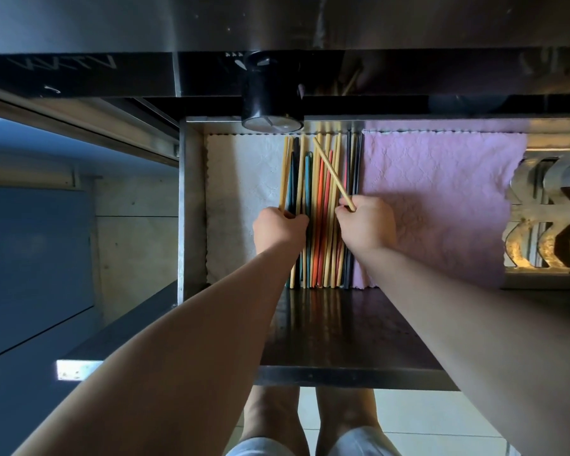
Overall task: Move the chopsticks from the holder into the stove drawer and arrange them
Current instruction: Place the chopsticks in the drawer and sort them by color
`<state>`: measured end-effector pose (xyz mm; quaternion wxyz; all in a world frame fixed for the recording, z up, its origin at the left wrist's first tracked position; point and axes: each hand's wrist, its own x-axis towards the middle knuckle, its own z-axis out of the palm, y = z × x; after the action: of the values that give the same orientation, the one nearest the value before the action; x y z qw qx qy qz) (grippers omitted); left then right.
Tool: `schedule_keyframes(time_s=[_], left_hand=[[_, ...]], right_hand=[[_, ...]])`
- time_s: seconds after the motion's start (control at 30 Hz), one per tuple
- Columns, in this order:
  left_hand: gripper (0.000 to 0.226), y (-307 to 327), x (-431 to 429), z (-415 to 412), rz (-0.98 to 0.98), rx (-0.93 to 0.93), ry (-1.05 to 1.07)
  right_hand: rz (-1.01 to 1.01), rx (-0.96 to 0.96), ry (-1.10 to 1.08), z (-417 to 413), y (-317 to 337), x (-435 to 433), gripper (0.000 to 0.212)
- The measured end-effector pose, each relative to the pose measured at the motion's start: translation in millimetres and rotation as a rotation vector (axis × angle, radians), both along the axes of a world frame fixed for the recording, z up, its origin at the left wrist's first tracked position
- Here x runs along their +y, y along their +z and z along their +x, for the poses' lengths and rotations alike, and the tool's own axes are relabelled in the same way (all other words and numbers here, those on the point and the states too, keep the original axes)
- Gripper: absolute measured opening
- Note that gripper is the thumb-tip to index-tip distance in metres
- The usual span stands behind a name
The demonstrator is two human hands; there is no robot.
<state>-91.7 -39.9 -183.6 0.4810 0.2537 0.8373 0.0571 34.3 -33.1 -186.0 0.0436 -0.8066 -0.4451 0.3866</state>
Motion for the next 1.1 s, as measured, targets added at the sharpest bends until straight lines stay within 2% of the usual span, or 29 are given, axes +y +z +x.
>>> schedule_keyframes(time_s=[0.17, 0.33, 0.6, 0.8, 0.93, 1.1], left_hand=[[0.028, 6, -2, -7, 0.005, -0.022, 0.032], [0.016, 7, -1, -13, 0.045, -0.022, 0.014], [0.009, 11, -3, -2, 0.071, -0.044, 0.023], [0.016, 3, -5, 5, 0.093, -0.044, 0.106], [0.021, 0, -6, 4, 0.11, -0.051, 0.113], [0.006, 0, -3, 8, 0.107, -0.014, 0.054]], right_hand=[[-0.044, -0.074, 0.035, -11, -4, 7, 0.02], [-0.131, -0.142, 0.044, -18, -5, 15, 0.025], [-0.131, 0.019, -0.083, -8, -1, 12, 0.019], [-0.079, 0.039, 0.031, 3, 6, 7, 0.024], [-0.032, 0.082, -0.018, -1, 6, 3, 0.028], [-0.016, 0.071, -0.081, -5, 8, -4, 0.035]])
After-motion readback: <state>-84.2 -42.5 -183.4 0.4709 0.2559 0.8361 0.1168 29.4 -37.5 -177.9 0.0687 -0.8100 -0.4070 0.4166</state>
